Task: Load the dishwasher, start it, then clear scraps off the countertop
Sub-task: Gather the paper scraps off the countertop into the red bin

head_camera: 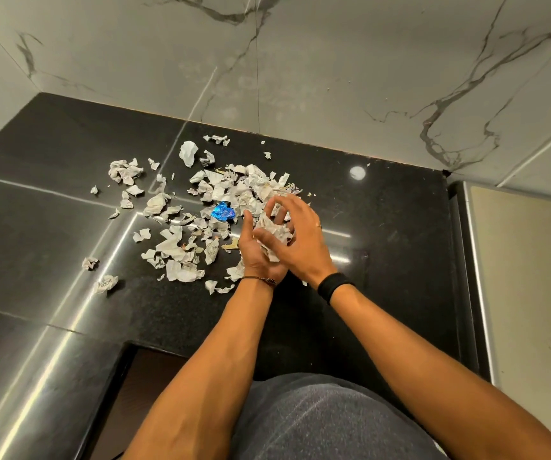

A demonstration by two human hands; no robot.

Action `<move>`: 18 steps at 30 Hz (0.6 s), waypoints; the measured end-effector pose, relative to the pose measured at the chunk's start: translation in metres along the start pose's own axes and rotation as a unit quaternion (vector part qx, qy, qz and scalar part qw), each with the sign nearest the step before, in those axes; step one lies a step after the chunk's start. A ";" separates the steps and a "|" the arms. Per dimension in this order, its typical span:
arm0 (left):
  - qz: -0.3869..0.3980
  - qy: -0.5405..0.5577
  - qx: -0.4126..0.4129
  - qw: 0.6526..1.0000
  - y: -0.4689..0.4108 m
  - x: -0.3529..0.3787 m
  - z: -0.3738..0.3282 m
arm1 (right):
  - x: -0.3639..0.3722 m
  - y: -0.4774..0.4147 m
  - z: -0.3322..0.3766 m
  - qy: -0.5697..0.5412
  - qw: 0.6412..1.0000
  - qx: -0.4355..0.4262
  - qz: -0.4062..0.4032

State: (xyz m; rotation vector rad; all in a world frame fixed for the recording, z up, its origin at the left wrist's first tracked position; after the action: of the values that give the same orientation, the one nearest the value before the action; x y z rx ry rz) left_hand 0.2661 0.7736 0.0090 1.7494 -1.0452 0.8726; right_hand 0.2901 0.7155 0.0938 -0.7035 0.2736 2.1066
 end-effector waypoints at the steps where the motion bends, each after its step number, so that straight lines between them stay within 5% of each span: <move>1: 0.009 -0.007 0.007 1.000 0.003 0.004 -0.001 | 0.005 0.005 0.001 -0.001 1.000 0.009 -0.001; 9: 0.003 -0.074 0.060 0.995 0.023 0.010 -0.016 | 0.018 0.023 0.011 -0.051 0.997 0.043 -0.037; 18: -0.031 -0.089 0.162 0.982 0.075 0.011 -0.046 | 0.037 0.038 0.055 -0.131 0.991 -0.038 -0.003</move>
State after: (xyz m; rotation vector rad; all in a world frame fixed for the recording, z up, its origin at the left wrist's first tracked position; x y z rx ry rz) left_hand 0.1966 0.7950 0.0602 2.1552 -0.9969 0.8970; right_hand 0.2220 0.7414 0.1150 -0.4632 0.0475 2.1846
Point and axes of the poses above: each hand's wrist, its own y-axis away from the middle knuckle, its own x-axis out of the palm, z = x × y, the point moved 10 cm from there along -y, towards the middle knuckle, and after that the axes turned 3 degrees about z, right-handed, at the moved point
